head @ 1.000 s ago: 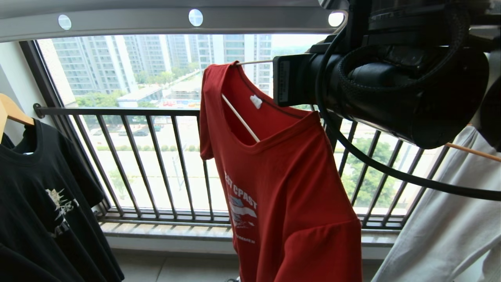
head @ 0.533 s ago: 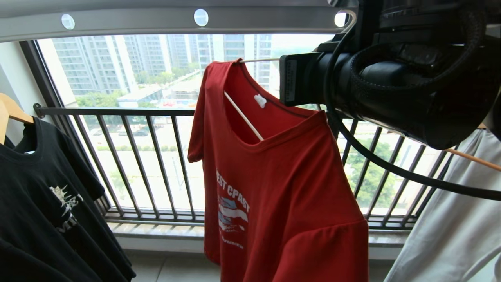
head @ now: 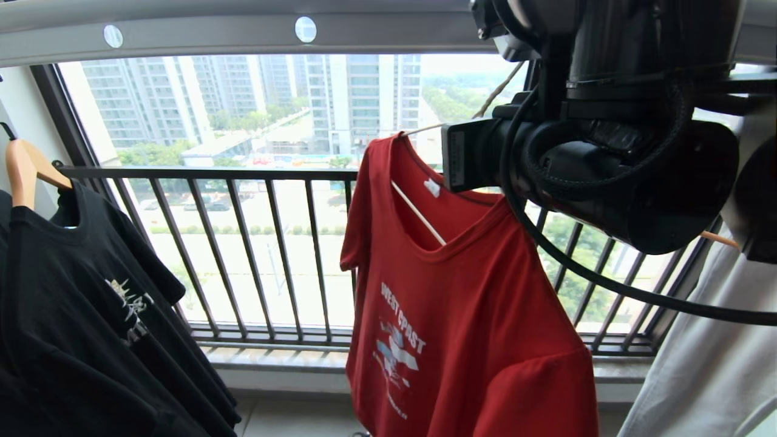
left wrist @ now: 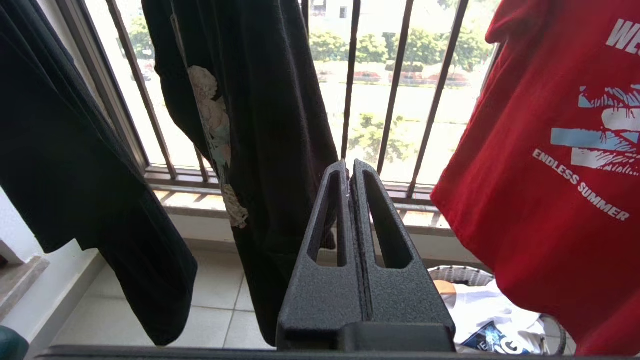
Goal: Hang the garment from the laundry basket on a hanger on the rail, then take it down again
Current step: Take the clothes off the clothes rack
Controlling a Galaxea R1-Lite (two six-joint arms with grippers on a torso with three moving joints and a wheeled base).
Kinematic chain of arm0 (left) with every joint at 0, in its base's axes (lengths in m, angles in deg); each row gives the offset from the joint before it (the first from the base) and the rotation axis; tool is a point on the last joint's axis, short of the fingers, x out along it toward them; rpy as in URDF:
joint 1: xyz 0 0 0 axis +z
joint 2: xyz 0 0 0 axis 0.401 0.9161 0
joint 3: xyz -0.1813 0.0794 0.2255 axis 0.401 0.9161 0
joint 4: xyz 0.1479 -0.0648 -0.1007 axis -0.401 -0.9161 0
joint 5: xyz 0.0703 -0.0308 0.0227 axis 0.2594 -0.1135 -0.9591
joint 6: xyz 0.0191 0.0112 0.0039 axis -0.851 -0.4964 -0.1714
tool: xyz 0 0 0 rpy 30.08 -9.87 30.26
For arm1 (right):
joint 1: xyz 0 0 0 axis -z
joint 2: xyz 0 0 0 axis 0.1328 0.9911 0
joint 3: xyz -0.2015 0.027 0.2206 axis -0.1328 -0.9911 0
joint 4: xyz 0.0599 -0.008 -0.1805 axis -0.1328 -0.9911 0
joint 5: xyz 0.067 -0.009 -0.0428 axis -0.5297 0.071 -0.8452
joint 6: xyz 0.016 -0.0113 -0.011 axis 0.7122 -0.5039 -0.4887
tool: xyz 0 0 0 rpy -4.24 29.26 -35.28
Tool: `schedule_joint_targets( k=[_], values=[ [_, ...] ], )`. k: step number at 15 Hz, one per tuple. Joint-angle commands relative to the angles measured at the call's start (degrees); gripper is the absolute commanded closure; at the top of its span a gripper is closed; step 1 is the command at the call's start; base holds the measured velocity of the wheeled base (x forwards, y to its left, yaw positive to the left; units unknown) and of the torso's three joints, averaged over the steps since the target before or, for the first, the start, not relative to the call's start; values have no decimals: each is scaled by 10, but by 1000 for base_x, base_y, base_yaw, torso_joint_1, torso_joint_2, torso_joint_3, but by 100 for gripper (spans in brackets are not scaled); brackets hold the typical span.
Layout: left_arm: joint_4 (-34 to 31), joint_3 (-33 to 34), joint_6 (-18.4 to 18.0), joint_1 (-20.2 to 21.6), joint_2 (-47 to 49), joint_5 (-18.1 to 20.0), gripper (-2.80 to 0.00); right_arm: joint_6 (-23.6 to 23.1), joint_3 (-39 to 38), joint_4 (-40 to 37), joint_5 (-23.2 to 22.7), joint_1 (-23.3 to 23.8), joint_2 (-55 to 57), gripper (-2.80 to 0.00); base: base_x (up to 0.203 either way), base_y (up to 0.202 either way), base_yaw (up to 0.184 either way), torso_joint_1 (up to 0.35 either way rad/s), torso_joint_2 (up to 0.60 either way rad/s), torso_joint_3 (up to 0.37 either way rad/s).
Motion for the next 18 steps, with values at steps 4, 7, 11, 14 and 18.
schedule_joint_targets(
  k=[4, 7, 11, 14, 18],
  values=[
    [0, 0, 0, 0, 0, 0, 0, -11, -13, 0, 2, 4, 0, -280, 0, 0, 0, 0, 0, 0],
    [0, 0, 0, 0, 0, 0, 0, -11, -14, 0, 2, 4, -3, -280, 0, 0, 0, 0, 0, 0],
    [0, 0, 0, 0, 0, 0, 0, -13, -15, -2, 2, 4, -22, -280, 0, 0, 0, 0, 0, 0],
    [0, 0, 0, 0, 0, 0, 0, -13, -15, -17, 0, 4, -54, -280, 0, 0, 0, 0, 0, 0],
    [0, 0, 0, 0, 0, 0, 0, -17, -32, -56, -5, 3, -91, 0, 0, 0, 0, 0, 0, 0]
  ],
)
